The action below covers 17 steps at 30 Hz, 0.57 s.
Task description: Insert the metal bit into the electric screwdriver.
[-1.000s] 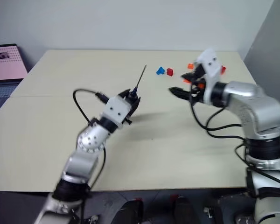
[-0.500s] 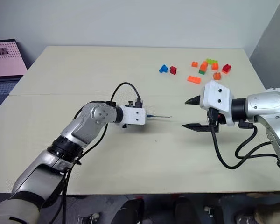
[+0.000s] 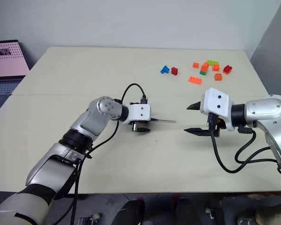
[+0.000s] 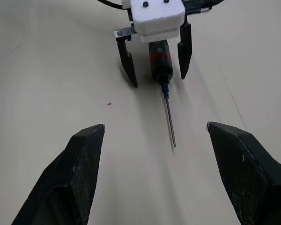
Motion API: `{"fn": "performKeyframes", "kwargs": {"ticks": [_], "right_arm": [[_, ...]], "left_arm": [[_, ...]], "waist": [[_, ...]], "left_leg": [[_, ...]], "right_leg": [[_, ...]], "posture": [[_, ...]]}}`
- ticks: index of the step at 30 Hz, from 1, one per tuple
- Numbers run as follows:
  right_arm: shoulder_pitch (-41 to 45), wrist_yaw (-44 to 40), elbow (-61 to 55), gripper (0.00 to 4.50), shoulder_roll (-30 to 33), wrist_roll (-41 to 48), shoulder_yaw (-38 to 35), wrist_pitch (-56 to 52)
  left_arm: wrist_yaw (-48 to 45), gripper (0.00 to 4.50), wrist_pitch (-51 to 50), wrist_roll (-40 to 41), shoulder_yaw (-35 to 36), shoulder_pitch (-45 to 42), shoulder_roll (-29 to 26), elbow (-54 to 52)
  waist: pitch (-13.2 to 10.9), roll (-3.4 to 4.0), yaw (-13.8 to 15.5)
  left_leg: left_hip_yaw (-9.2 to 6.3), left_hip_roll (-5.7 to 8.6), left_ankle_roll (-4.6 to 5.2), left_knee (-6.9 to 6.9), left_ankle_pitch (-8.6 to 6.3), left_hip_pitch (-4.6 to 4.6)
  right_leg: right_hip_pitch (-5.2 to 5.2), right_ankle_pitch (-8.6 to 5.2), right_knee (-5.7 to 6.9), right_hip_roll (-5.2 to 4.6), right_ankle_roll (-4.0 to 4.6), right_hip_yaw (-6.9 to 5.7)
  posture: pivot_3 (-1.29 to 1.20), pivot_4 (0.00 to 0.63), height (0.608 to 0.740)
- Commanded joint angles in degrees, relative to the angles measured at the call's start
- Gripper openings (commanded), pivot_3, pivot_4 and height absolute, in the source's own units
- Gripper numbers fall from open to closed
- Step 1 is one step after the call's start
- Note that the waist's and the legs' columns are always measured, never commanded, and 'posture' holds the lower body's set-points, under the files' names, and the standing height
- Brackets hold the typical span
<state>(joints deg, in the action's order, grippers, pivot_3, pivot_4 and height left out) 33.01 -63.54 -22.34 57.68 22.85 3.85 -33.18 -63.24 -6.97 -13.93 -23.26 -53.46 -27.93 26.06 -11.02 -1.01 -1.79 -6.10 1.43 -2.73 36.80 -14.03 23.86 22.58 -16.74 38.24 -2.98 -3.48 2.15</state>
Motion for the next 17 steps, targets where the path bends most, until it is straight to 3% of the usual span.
{"fn": "performKeyframes", "kwargs": {"ticks": [1,9,17], "right_arm": [[-0.1,2.1,0.9,3.67,-0.8,-0.4,-2.9,0.7],[-6.9,3.4,4.3,3.67,-2.3,-1.5,-6.3,5.7],[-8.5,2.5,9.8,3.67,-3.0,-3.2,-6.7,12.3]], "left_arm": [[-1.3,4.48,-13.1,10.1,13.1,1.2,-5.0,-10.7],[-0.2,4.48,-26.7,20.1,28.1,18.0,-16.3,-34.3],[1.2,4.48,-31.0,27.2,38.9,35.4,-21.9,-44.1]], "waist": [[0.0,-0.05,-0.4],[0.0,-0.06,-0.5],[0.0,-0.06,-0.1]], "left_leg": [[0.01,-0.02,0.0,0.04,0.0,0.0],[-0.05,-0.1,0.02,0.19,0.01,-0.13],[0.0,-0.14,0.1,0.06,0.05,-0.65]], "right_leg": [[0.03,0.0,0.11,0.0,0.0,0.02],[0.1,-0.01,0.63,0.01,0.01,0.14],[-0.34,-0.02,0.65,0.03,0.02,0.11]], "posture": [[0.0,0.15,0.74],[0.0,0.15,0.74],[0.0,0.15,0.74]]}}
